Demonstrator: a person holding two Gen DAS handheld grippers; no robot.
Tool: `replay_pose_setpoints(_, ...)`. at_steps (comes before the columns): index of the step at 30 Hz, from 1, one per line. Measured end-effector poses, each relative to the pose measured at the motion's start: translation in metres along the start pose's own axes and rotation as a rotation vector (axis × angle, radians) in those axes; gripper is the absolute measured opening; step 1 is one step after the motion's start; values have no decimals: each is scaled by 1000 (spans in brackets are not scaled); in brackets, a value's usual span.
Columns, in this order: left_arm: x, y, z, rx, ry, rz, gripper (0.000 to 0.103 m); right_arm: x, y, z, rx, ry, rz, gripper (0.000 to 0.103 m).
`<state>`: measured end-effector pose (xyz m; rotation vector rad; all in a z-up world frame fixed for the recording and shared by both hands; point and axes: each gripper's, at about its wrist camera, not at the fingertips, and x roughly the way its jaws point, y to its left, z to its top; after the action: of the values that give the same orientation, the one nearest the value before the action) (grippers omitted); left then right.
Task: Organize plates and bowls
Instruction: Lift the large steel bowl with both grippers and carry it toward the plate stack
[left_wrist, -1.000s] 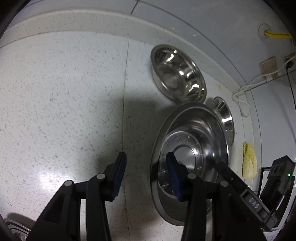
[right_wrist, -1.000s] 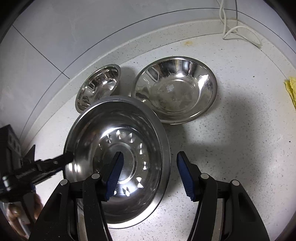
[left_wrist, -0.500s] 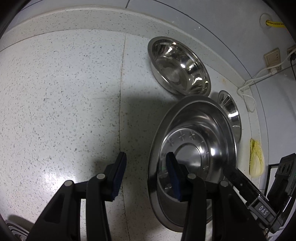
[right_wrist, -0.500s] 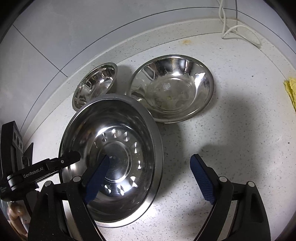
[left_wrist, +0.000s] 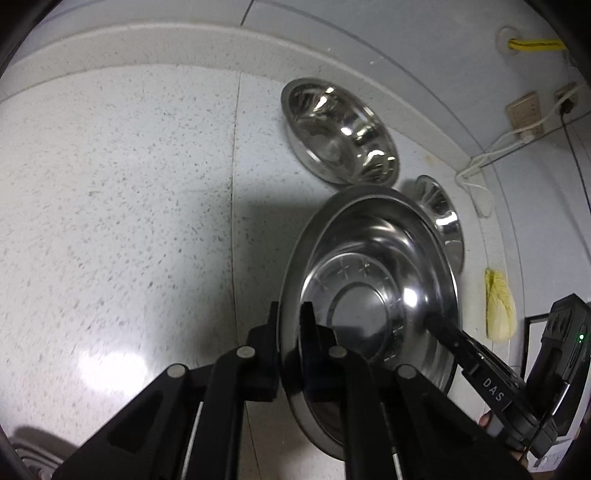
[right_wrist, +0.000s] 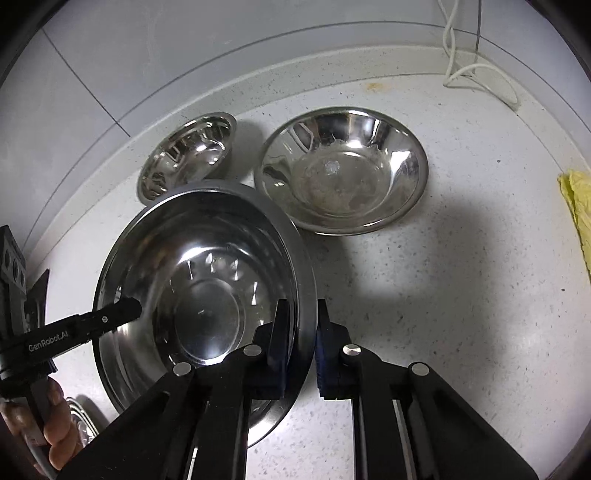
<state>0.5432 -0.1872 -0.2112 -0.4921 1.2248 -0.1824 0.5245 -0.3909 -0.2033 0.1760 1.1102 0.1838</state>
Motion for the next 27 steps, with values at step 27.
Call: replay_pose_setpoints(27,-41,-43,-190,109,83,-63,9,-113,-66,-178,125,-25,37,11)
